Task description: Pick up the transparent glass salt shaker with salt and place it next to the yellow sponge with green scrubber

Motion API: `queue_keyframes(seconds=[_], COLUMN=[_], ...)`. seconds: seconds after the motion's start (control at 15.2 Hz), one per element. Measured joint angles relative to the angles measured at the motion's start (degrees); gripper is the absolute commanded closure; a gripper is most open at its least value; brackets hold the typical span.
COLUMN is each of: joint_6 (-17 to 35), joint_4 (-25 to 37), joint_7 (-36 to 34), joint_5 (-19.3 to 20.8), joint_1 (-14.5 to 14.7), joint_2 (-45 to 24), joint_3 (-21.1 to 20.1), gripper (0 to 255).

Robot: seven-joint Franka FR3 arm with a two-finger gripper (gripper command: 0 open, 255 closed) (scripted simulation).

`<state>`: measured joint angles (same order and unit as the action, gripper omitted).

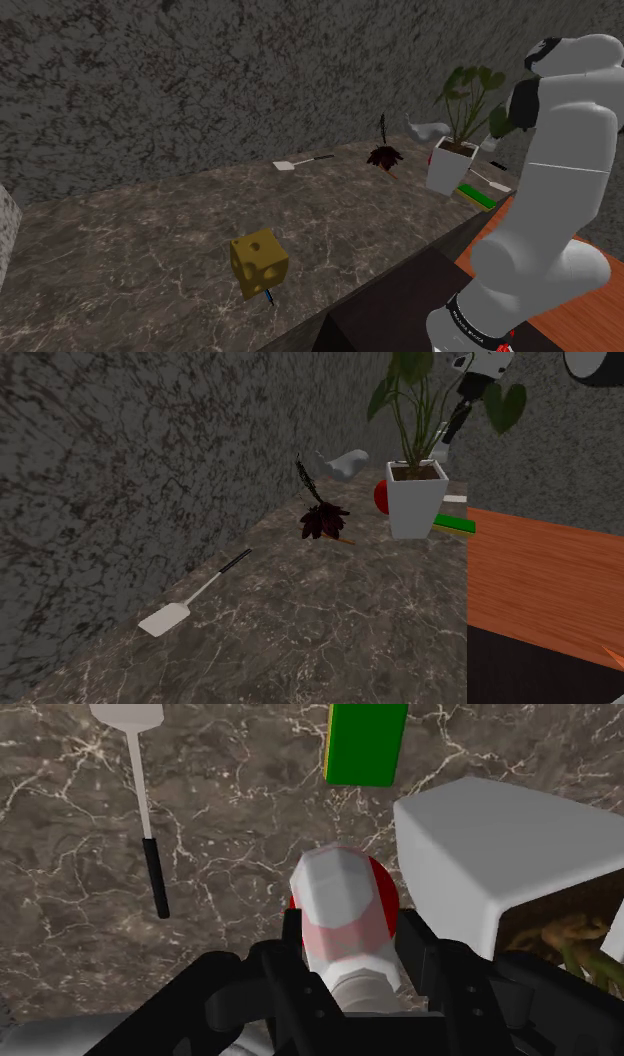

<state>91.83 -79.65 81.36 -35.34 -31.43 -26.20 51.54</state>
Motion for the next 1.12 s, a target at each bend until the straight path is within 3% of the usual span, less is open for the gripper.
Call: queue_keyframes(seconds=[0.26, 0.33, 0.4, 0.46, 1.12], joint_6=[-5.61, -7.88, -11.36, -12.37, -5.19], joint_4=[12.34, 17.07, 26.09, 28.89, 19.35], joint_7=[2.78, 2.88, 1.96, 1.97, 5.99], joint_5=[-4.78, -5.98, -8.26, -9.04, -8.82], joint_1=[-10.72, -14.11, -19.84, -21.95, -18.79], joint_2=[-8.54, -10.90, -15.48, -17.21, -17.12], joint_3=[-2.43, -3.24, -5.11, -5.71, -5.16], gripper=[255, 255, 255, 255, 255])
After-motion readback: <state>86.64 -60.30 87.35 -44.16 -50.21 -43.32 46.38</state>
